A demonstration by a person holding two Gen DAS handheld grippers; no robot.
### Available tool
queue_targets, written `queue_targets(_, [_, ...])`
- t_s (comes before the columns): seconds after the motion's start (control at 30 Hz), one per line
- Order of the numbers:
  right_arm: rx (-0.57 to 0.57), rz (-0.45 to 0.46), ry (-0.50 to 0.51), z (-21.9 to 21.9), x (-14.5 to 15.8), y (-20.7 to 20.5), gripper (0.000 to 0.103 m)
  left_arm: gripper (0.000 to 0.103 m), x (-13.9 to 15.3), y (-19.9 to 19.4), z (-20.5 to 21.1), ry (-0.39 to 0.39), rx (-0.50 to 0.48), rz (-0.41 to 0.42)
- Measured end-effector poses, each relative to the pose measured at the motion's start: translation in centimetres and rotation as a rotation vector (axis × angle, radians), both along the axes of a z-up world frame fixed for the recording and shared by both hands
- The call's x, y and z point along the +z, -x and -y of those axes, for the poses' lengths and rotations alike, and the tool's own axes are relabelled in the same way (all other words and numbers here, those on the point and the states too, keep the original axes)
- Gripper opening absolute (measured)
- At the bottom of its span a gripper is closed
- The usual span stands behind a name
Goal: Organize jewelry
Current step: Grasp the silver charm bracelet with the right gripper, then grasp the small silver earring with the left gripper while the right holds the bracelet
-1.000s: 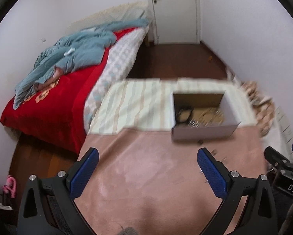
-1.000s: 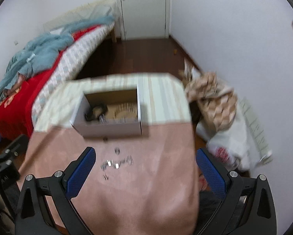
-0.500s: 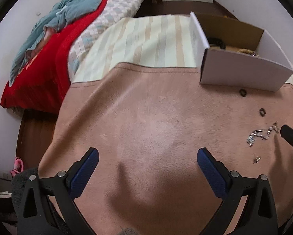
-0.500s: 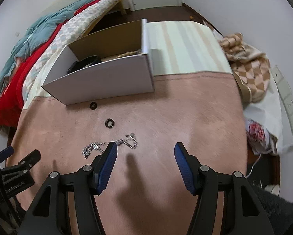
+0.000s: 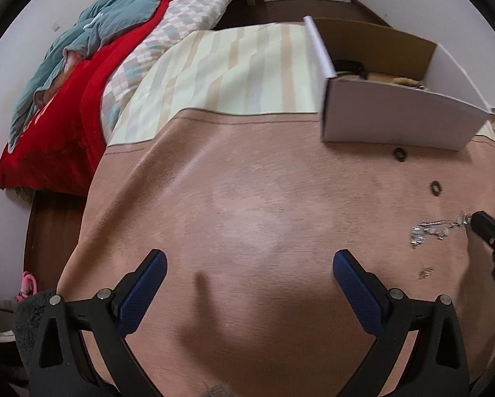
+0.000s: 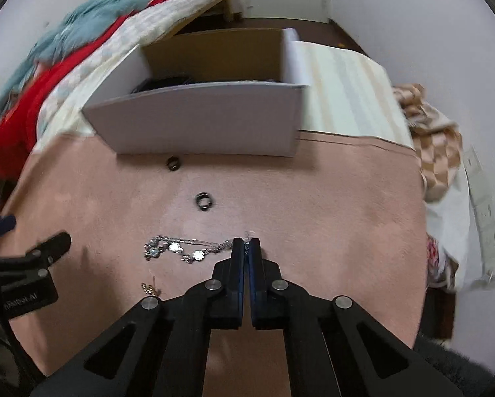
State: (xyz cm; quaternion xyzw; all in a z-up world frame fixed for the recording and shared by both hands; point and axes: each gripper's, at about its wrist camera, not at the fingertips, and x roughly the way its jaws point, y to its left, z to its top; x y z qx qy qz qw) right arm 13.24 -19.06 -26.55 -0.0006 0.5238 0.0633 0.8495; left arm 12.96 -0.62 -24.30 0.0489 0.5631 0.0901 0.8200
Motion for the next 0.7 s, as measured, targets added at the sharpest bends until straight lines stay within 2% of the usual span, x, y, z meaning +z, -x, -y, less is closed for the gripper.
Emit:
queue_targets(0.2, [-0.128, 0.036, -0.066, 4.6, 2.7, 1.0, 0.002, 0.102, 0.5, 0.2, 2.6, 0.048, -0.066, 0.002])
queue_targets(0.4, [-0.147, 0.045, -0.082, 6.0, 3.6, 1.5, 0.002, 0.102, 0.5, 0.7, 5.5, 0.151, -0.127, -0.017])
queue_targets(0.57, [-0.150, 0.046, -0.084, 6.0, 3.5, 1.7, 0.002, 0.101, -0.4, 0.9, 7.4, 0.192, -0.167, -0.037])
queue_targets(0.6, [-0.152, 0.047, -0.084, 6.2, 3.6, 1.7, 0.002, 0.095, -0.6, 0.8, 7.7, 0.197, -0.177, -0.040])
queue_targets(0.63, [-0.155, 0.048, -0.083, 6.3, 3.6, 1.8, 0.002, 0.084, -0.7, 0.8, 7.9, 0.197, -0.185, -0.042])
queue_targets(0.67, [-0.158, 0.048, -0.082, 6.4, 3.6, 1.8, 0.002, 0.078, -0.9, 0.8, 8.2, 0.200, -0.197, -0.049])
queue_targets(0.7, [-0.160, 0.049, -0.083, 6.7, 3.7, 1.8, 0.002, 0.068, -1.0, 0.8, 8.4, 0.201, -0.204, -0.054])
